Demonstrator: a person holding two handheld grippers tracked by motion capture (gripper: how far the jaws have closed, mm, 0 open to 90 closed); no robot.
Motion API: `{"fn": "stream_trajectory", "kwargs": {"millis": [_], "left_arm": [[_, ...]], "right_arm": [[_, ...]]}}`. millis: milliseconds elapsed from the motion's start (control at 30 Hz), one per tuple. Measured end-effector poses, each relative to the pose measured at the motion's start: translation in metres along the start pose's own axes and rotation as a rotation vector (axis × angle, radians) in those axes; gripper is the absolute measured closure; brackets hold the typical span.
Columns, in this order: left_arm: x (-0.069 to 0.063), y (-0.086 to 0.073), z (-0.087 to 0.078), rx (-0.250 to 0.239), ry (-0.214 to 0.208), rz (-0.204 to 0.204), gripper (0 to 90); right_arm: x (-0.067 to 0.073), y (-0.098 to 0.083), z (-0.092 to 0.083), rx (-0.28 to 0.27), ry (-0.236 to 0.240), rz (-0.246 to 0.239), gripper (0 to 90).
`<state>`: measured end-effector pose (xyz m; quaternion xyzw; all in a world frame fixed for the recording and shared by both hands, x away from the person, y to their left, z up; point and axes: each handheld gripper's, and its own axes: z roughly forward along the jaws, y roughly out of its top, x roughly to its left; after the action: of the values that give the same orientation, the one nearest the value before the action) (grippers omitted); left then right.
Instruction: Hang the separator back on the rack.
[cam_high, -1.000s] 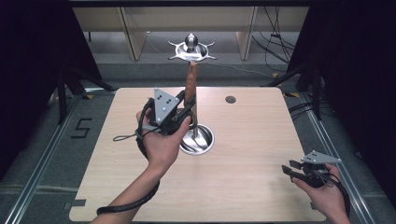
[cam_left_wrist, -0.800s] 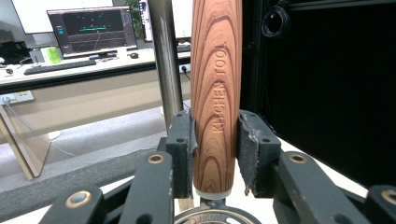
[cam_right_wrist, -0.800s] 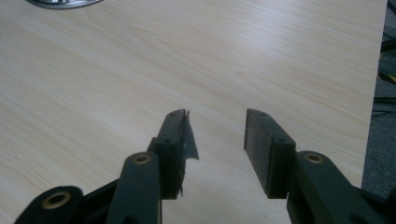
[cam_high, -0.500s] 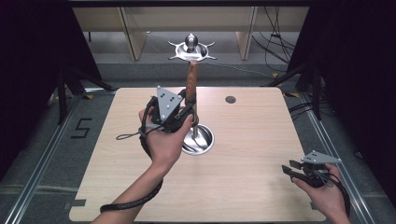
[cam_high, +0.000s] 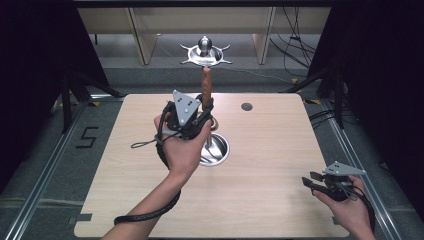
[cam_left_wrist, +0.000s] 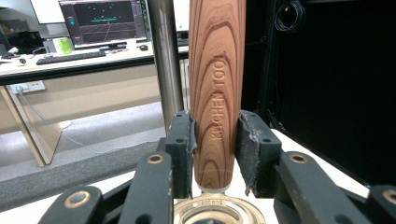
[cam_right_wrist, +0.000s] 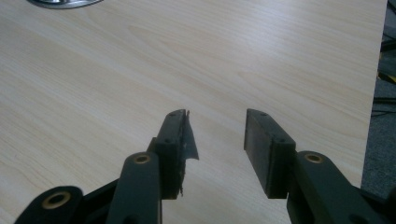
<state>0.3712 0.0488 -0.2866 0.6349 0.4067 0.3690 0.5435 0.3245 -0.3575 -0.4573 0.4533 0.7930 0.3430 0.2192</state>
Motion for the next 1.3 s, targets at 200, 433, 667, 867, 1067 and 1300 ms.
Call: {"fn": "stream_trajectory", "kwargs": {"millis": [200,433,667,867,1067,1300], "left_arm": [[0.000,0.002,0.000,0.003,0.005,0.004,67.0],[-0.001,0.001,0.001,0.022,0.008,0.010,66.9],[-0.001,0.001,-0.004,0.016,-0.005,0.014,67.1],[0.004,0.003,-0.016,0.012,-0.032,-0.027,67.3],[0.008,0.007,-0.020,0.029,-0.029,-0.042,67.3],[0.013,0.007,-0.017,0.038,-0.037,-0.030,67.3]], "right_arm": [[0.000,0.000,0.000,0.001,-0.001,-0.007,59.8],[0.003,0.001,0.000,0.012,0.011,0.034,59.8],[0.004,0.001,-0.001,0.014,0.006,0.037,59.6],[0.003,0.000,0.001,-0.008,-0.003,0.010,59.6],[0.003,0.001,0.001,0.002,0.005,0.007,59.6],[0.002,0.000,-0.001,0.005,-0.008,-0.012,59.6]]}}
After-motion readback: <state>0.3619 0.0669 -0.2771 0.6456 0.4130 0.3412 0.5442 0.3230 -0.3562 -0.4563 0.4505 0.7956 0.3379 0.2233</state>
